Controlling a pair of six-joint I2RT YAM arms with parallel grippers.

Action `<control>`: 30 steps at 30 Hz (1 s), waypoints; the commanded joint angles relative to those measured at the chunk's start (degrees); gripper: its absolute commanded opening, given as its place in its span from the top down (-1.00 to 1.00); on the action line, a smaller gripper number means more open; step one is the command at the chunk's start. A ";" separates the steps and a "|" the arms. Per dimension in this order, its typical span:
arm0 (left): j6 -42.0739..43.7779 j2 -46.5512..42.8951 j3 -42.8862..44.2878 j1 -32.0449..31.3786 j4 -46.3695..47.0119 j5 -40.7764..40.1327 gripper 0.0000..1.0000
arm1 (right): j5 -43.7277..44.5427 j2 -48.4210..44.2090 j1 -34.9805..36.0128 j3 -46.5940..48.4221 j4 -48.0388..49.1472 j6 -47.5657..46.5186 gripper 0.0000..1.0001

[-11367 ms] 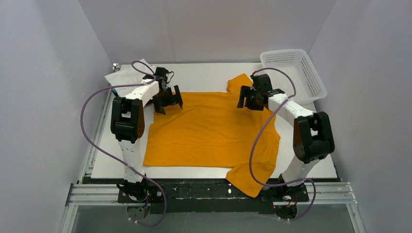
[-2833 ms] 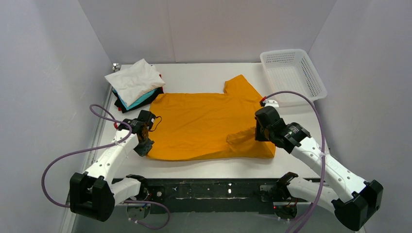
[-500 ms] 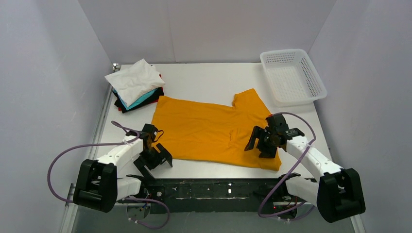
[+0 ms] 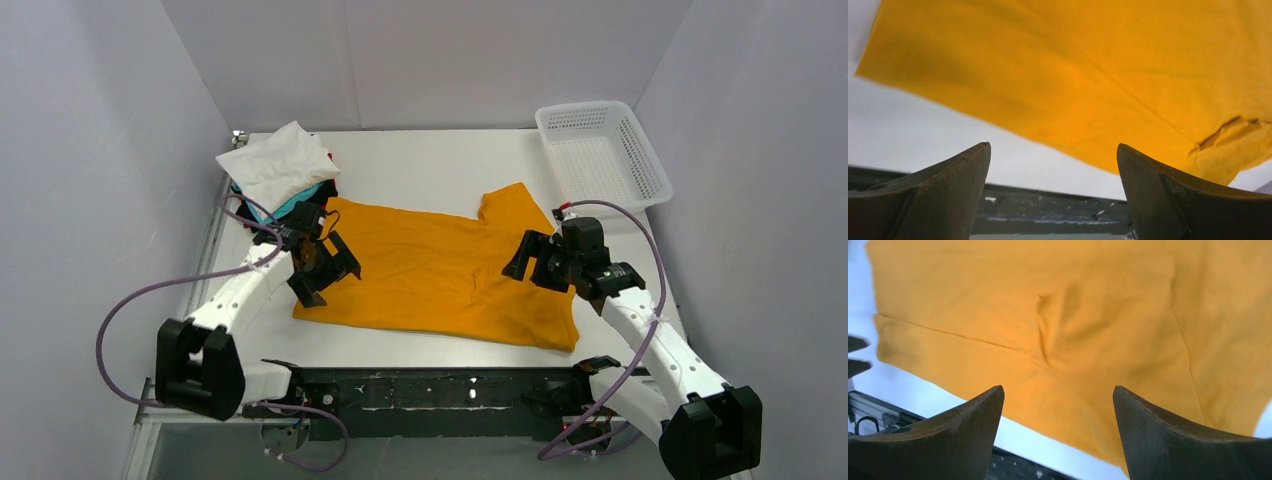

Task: Fold and stack the t-shirts
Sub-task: Fold the flattened tshirt in 1/3 of the way

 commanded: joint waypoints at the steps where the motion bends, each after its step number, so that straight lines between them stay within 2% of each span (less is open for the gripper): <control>1: 3.07 13.97 2.84 -0.05 4.88 -0.65 -0.96 | -3.06 -1.17 3.48 -5.61 22.46 -4.42 -0.77; 3: 2.91 18.71 3.73 -0.19 8.53 1.26 -0.97 | -2.43 1.67 6.92 -8.16 29.22 -5.27 -0.78; 5: 3.11 21.15 3.12 -0.39 10.49 0.93 -0.96 | 0.10 6.05 11.09 -7.63 31.99 -7.07 -0.78; 11: 2.23 21.23 -2.56 -0.66 8.77 -1.41 -0.97 | 3.85 17.92 17.53 -4.38 30.10 -8.99 -0.77; 16: 0.19 18.35 -11.18 -1.70 7.06 -1.16 -0.97 | 1.92 16.28 19.87 -9.36 25.57 -7.29 -0.77; 22: -4.26 11.23 -19.53 -6.59 4.20 -2.52 -0.96 | 1.52 10.97 20.54 -15.22 20.90 -3.19 -0.77; 30: -9.64 -0.01 -25.21 -9.37 -5.26 -4.89 -0.97 | 2.59 7.25 20.52 -14.01 15.92 -1.65 -0.77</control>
